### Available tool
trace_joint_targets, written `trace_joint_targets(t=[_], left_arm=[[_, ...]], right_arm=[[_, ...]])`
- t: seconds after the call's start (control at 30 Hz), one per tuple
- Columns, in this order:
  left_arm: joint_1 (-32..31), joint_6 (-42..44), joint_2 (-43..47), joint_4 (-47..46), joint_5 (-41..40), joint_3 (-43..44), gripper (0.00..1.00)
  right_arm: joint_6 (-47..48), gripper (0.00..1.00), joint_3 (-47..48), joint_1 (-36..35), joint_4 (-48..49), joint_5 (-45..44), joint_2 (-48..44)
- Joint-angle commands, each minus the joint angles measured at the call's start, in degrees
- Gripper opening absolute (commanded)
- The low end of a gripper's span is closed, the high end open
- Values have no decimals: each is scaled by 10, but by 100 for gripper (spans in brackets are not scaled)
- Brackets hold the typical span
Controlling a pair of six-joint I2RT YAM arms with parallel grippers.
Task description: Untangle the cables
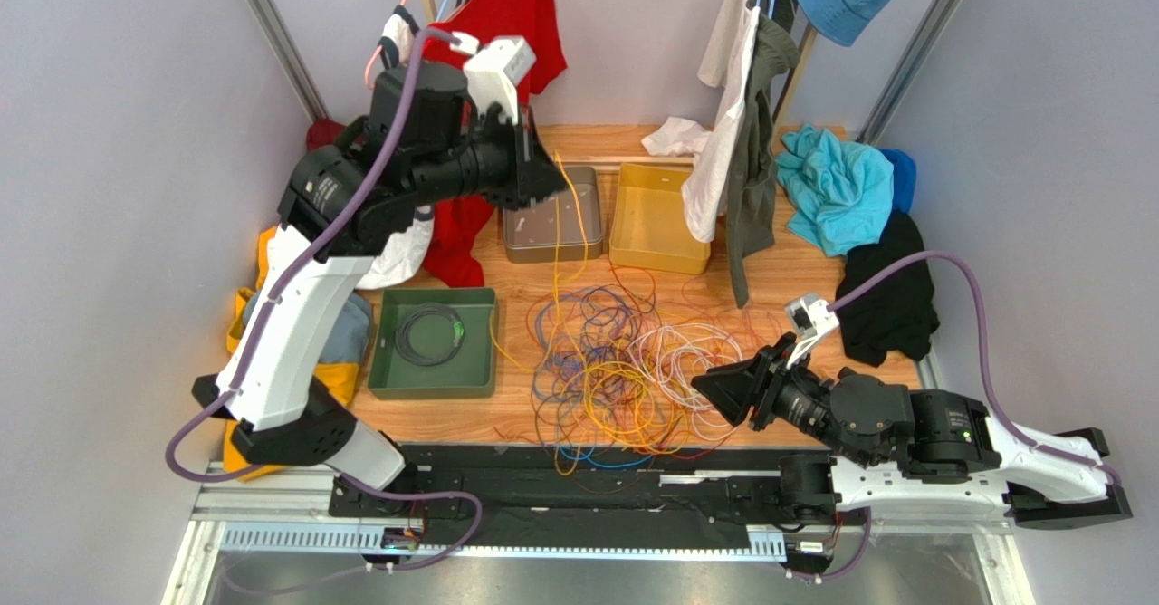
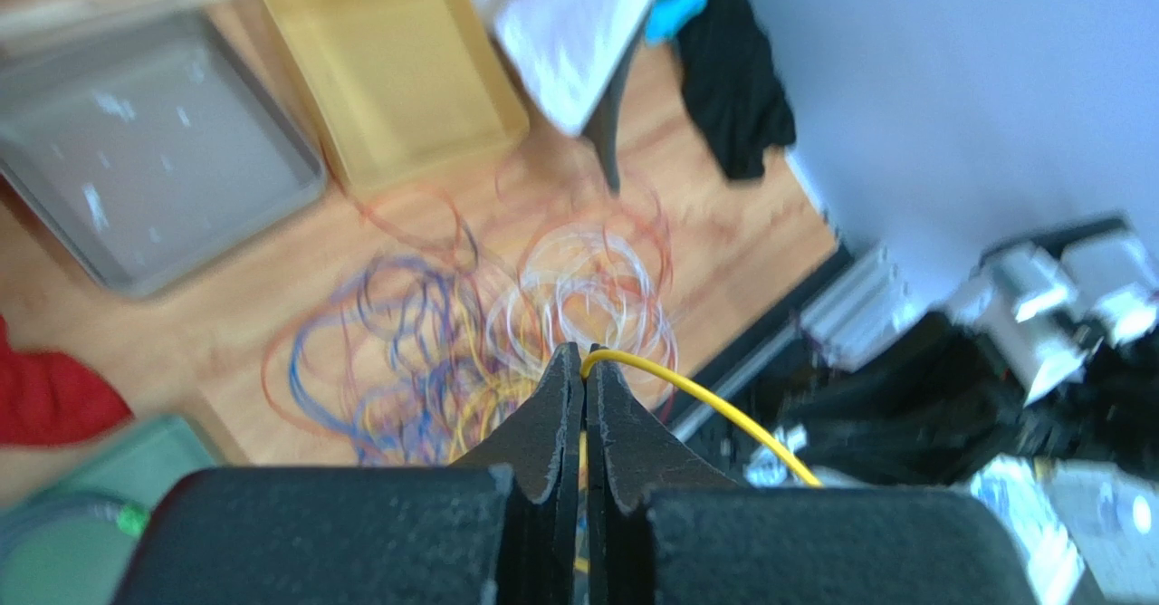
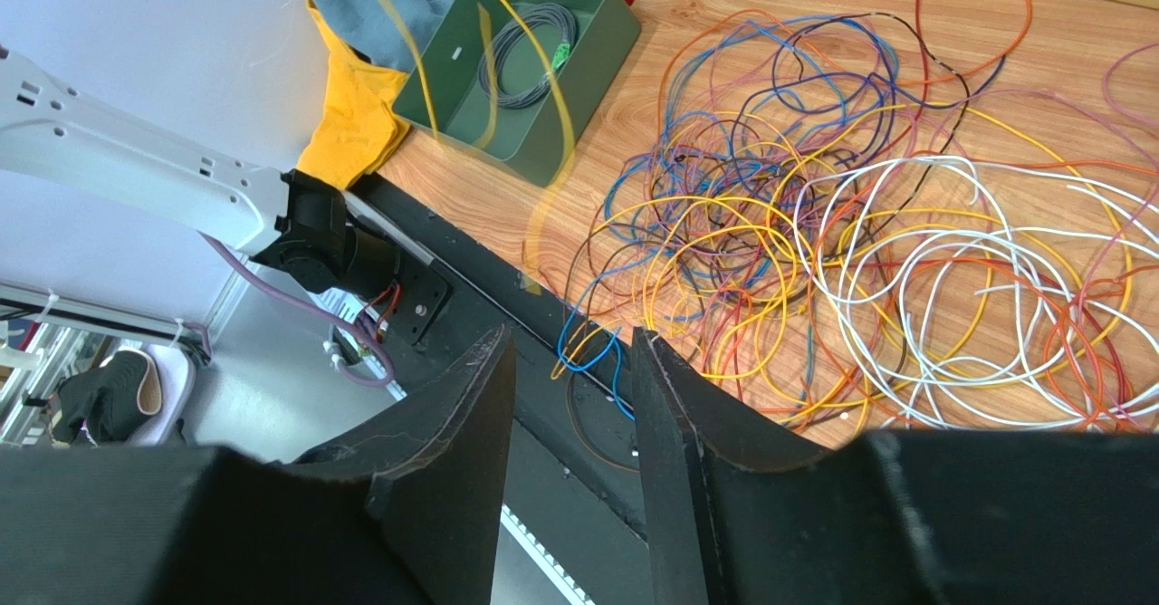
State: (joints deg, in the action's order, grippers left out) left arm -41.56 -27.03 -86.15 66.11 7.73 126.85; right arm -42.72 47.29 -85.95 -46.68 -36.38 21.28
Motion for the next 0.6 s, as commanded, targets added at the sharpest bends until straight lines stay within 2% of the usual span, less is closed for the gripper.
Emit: trace_joint_targets(t=[0.0,0.1,0.27,0.4,0.57], left_arm=[[18,-9,-64,0,-26,128,0],[32,-11,-113,-1,-14,184,0],[69,-15,-162,-35,-3,191,0],[85,6,-173,-79,-42,156,0],[99,37,-166,-202,-76,100,0]], right_arm=[[-11,40,3,-1,-3,-4,4],[-10,40,4,-1,-12,-11,3],[-11,40,12,-1,-37,-23,-6],[-10,40,25,0,-51,-29,-10],[5,39,37,-1,-45,-32,-8]])
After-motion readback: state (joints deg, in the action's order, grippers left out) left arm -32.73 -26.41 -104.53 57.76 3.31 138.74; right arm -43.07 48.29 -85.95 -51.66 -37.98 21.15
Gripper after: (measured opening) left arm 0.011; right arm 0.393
